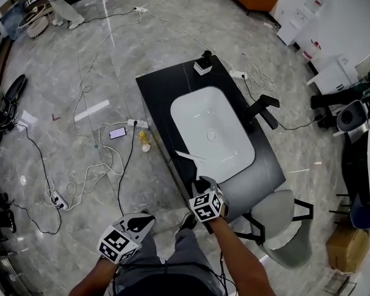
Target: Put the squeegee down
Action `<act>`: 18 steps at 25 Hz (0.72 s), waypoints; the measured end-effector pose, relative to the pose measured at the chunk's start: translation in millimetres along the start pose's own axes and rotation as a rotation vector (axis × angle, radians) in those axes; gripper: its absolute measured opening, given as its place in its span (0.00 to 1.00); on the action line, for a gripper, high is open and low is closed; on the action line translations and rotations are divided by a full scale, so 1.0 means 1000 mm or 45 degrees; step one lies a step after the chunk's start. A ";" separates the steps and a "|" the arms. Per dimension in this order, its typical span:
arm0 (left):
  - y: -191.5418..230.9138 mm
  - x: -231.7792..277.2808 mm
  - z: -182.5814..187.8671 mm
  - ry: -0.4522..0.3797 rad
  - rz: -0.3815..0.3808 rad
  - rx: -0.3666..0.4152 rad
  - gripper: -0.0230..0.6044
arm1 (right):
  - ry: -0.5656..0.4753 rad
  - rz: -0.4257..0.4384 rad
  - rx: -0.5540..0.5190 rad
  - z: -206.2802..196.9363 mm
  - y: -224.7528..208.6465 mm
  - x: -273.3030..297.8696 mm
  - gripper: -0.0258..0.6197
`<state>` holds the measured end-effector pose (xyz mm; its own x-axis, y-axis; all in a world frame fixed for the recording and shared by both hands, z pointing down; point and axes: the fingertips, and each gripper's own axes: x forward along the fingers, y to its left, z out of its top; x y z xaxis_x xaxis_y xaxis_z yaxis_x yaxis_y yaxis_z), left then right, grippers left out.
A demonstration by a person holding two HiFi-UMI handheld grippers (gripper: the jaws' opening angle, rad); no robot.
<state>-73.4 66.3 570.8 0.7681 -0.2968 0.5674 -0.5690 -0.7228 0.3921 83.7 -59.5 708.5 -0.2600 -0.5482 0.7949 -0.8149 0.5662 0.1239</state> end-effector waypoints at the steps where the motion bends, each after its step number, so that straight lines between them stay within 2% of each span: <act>1: -0.002 0.000 -0.001 0.002 -0.002 0.001 0.04 | 0.011 0.012 0.052 -0.001 0.001 -0.001 0.23; 4: -0.006 -0.001 0.001 -0.003 -0.009 0.008 0.04 | 0.034 0.026 0.188 -0.001 0.001 -0.003 0.23; 6: -0.008 0.000 0.004 -0.012 -0.011 0.013 0.04 | 0.050 0.006 0.174 -0.002 0.001 -0.004 0.23; 9: -0.010 -0.001 0.004 -0.014 -0.009 0.014 0.04 | 0.067 -0.014 0.079 -0.003 0.004 -0.007 0.21; 14: -0.009 -0.006 -0.004 0.000 0.005 0.002 0.04 | 0.072 -0.085 -0.173 -0.008 0.002 -0.013 0.19; 18: -0.007 -0.005 -0.007 0.006 0.008 0.001 0.04 | 0.005 -0.191 -0.308 -0.009 -0.006 -0.024 0.08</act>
<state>-75.3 77.2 570.0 0.7631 -0.2984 0.5733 -0.5737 -0.7213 0.3882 99.7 -44.4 694.0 -0.1433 -0.6350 0.7591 -0.6971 0.6092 0.3781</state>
